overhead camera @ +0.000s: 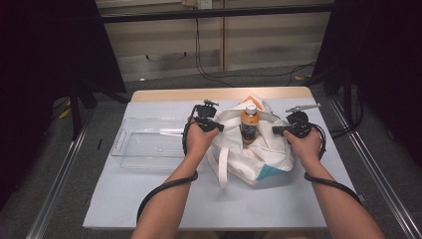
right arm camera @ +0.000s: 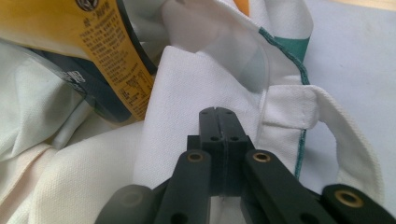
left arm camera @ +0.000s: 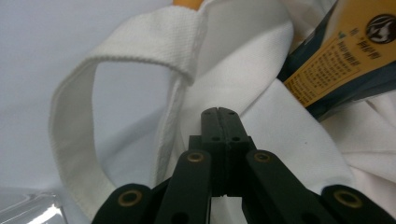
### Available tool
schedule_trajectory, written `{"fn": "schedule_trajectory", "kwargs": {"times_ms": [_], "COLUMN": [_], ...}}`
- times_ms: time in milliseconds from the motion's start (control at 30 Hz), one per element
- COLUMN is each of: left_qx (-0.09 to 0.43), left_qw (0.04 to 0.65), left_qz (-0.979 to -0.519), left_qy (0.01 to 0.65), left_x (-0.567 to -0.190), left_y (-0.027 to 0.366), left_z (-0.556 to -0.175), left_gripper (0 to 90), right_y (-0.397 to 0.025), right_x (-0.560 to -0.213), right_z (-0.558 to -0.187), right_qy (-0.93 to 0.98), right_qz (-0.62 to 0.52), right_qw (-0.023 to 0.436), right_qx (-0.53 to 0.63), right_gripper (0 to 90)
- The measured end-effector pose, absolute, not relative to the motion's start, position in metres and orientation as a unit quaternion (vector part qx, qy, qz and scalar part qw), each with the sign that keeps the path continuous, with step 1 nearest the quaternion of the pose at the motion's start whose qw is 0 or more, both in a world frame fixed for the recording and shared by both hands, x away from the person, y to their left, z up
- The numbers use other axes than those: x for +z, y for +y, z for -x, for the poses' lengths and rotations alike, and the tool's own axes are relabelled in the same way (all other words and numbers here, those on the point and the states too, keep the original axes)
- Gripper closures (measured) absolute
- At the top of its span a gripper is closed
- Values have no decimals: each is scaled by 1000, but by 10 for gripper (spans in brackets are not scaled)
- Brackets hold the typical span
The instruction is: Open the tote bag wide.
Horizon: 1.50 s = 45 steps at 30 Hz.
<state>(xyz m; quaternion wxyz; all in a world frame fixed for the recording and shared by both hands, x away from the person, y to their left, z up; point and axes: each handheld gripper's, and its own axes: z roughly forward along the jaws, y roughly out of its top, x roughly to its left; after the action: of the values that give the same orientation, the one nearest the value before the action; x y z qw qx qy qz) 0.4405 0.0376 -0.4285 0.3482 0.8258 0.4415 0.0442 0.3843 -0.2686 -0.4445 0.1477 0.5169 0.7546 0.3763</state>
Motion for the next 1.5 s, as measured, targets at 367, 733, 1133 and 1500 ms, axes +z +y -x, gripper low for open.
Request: {"fn": "schedule_trajectory", "kwargs": {"times_ms": [367, 733, 1133, 1500], "left_qx": [34, 37, 7, 10], "left_qw": [346, 374, 407, 381], "left_qz": [-824, -815, -812, -810], "left_qy": [448, 441, 419, 445], "left_x": [-435, -420, -413, -440], "left_y": [39, 38, 28, 32], "left_z": [-440, -435, -416, -414], "left_gripper": [900, 857, 853, 895], "right_y": [-267, -267, -265, -265], "right_x": [-458, -456, -453, -455], "right_z": [-384, -383, -382, -381], "right_qy": [751, 749, 750, 746], "right_qz": [-529, -527, -527, -529], "right_qw": [145, 151, 155, 157], "right_qx": [369, 373, 368, 373], "right_gripper": [900, 900, 900, 900]}}
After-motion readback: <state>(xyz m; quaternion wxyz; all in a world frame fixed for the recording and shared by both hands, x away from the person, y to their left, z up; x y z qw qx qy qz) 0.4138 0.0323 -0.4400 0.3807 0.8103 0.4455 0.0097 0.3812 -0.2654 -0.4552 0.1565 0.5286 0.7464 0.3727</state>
